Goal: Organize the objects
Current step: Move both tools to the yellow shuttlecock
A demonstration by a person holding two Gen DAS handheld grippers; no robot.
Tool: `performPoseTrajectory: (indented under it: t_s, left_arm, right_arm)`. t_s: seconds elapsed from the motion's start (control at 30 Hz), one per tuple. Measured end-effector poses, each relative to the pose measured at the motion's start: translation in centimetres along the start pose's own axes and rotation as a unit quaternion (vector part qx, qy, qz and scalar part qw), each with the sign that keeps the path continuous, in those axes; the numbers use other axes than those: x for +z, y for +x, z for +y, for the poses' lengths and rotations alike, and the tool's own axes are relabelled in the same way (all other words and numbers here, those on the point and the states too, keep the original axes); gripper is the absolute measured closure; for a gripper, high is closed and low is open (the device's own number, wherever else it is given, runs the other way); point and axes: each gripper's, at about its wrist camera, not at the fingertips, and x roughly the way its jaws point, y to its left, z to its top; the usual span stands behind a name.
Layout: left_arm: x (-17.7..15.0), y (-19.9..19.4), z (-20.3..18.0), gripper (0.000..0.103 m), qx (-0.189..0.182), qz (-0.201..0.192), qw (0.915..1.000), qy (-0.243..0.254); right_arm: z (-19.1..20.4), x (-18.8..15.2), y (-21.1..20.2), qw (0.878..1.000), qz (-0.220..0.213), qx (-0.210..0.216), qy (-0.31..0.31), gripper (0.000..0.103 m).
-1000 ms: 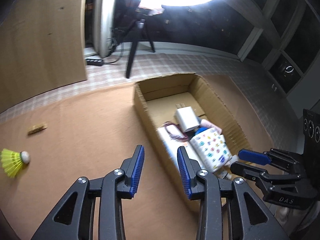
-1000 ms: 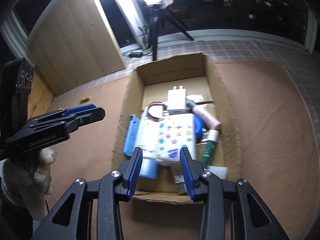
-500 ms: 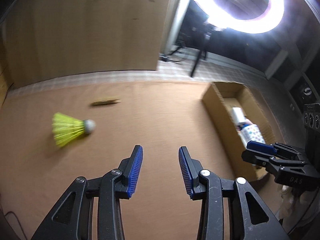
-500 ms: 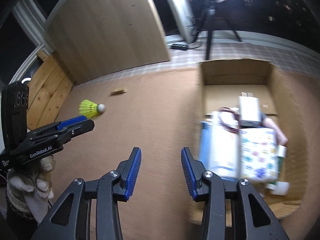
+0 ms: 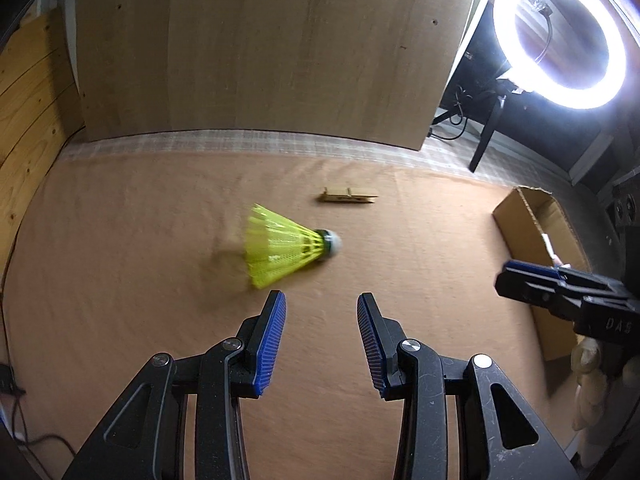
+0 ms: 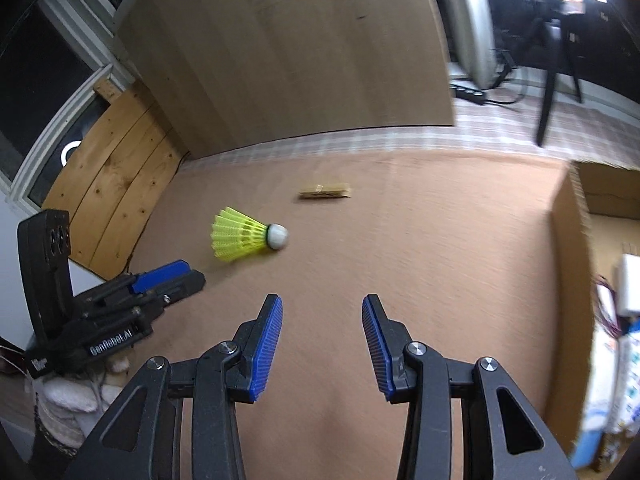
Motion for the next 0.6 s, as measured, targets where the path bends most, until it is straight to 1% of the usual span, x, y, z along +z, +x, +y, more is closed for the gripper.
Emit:
performPoseTrajectory:
  t_s: [0.13,0.23,0.37,0.6]
  left_arm:
    - [0.7,0.9,1.5,0.063,0.004,-0.002,1.0000,0.000]
    - [1.1,1.8,2.5,0.063,-0.001,0.002,1.0000,0.005]
    - [1.5,3.1,2.5,0.063,-0.006,0.006,0.9997,0.022]
    - [1.9,4.8,2.5,0.063,-0.028,0.008,0.9990,0.034]
  right_arm:
    - [1.1,1.4,2.4,1.000,0.008,0.013,0.004,0.065]
    - [1.7,2.4,4.1,1.000,0.013,0.014,0.003,0.065]
    - [2.0,3.3,6.4,0.999,0.022,0.025,0.014,0.065]
    - [2.0,4.0,9.4,0.998,0.035,0.045,0.040,0.065]
